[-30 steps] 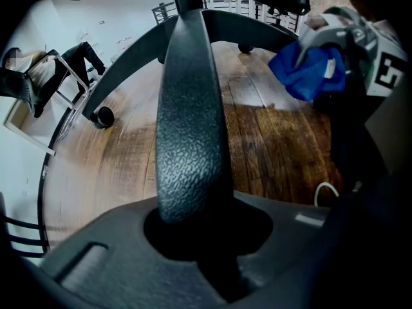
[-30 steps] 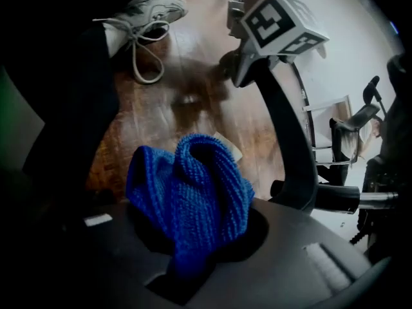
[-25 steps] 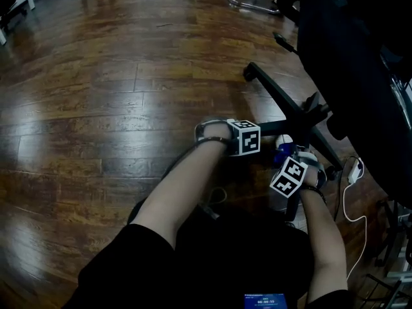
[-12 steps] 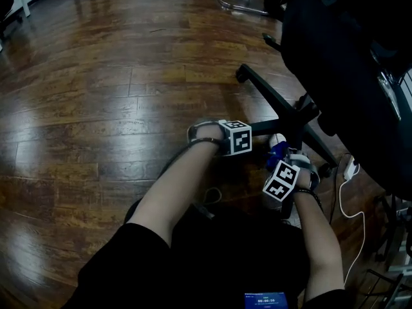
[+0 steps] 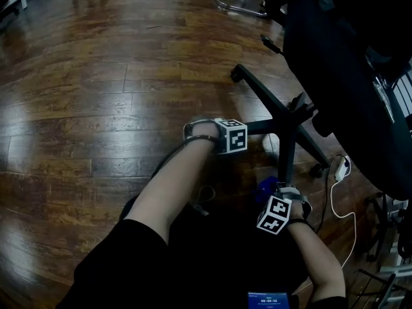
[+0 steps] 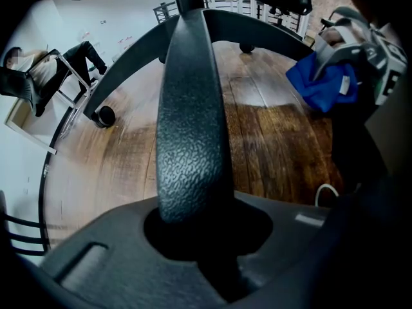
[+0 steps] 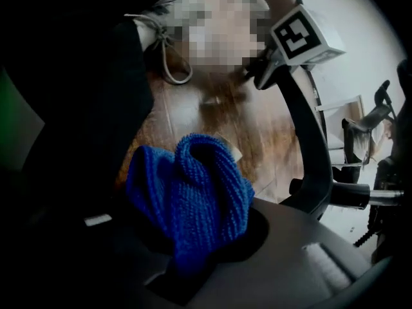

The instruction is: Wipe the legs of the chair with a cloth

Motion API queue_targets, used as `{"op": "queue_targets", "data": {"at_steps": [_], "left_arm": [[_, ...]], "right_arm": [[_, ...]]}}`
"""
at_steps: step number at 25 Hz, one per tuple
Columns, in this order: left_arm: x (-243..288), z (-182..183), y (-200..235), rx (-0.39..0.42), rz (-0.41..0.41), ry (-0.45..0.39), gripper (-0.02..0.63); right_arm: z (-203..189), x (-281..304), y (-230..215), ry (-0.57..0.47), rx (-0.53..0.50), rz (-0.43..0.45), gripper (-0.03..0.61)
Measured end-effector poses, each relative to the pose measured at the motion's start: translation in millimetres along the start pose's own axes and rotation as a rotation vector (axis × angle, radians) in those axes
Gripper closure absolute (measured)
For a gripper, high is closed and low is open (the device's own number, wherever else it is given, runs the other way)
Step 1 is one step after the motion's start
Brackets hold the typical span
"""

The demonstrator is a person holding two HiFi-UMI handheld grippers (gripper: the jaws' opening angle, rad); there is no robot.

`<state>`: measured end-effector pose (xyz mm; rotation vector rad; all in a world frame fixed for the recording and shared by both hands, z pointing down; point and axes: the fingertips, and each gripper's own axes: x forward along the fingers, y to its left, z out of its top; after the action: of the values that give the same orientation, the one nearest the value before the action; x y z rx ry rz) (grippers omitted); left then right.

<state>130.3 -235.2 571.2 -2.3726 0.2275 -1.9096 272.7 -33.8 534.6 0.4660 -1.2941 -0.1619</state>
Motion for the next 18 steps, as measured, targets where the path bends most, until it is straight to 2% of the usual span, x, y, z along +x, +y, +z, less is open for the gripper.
{"op": "queue_targets", "data": {"at_steps": [3, 8, 11, 13, 16, 18], "left_arm": [[-0.8, 0.1, -0.2, 0.001, -0.003, -0.003, 0.56], [-1.6, 0.2, -0.8, 0.004, -0.011, -0.013, 0.56], [-2.0, 2.5, -2.1, 0.003, -0.011, -0.018, 0.56], [-2.1, 4.1, -2.4, 0.008, -0.012, -0.024, 0.56], [-2.8, 1.5, -1.1, 0.009, -0.01, -0.023, 0.56], [-3.0, 1.8, -0.5, 0.006, -0.005, -0.023, 0.56]], "right_arm": [[1.2, 9.7, -42.8, -0.012, 0.04, -0.088, 0.494], [3.7, 32.5, -136.2, 0.066, 0.066, -0.225, 0.494], [4.7, 35.8, -180.4, 0.065, 0.148, -0.283, 0.494], [4.3, 34.4, -188.1, 0.066, 0.169, -0.305, 0.494], [8.7, 32.3, -183.6, 0.04, 0.127, -0.338, 0.493], [8.8, 29.8, -176.0, 0.023, 0.131, -0.325, 0.494]]}}
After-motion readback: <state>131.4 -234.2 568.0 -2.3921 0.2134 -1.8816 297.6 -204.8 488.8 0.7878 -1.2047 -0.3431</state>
